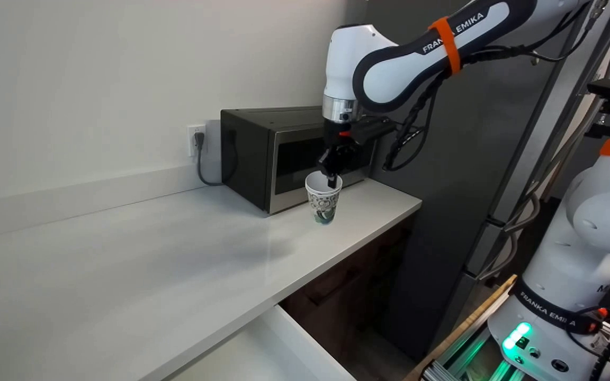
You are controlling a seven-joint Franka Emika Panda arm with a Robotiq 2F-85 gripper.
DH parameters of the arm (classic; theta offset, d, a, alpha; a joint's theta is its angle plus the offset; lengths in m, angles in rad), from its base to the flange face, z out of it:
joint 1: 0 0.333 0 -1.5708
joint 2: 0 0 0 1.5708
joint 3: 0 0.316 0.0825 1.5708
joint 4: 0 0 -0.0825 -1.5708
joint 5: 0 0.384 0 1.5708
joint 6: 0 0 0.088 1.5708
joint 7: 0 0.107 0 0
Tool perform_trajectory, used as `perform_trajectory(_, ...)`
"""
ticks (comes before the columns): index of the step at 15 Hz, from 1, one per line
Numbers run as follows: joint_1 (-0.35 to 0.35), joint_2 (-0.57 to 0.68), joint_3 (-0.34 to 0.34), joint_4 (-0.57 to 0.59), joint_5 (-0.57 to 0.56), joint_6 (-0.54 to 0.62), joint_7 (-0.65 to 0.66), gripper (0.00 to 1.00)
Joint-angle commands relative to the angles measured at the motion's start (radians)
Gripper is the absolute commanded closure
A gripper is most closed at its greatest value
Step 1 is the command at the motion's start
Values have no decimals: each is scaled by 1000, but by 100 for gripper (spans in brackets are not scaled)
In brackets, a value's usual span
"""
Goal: Move the cups to the left
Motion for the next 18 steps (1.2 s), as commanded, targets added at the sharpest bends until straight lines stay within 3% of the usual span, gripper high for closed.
perform_trajectory(1,46,101,21,110,-49,-48,-86,99)
perform_trajectory(7,128,271,47,306,-123,-106,-187,99)
perform_trajectory(14,231,559,17,655,-95,-266,-114,99)
perform_trajectory(18,298,713,0,833,-91,-281,-136,99)
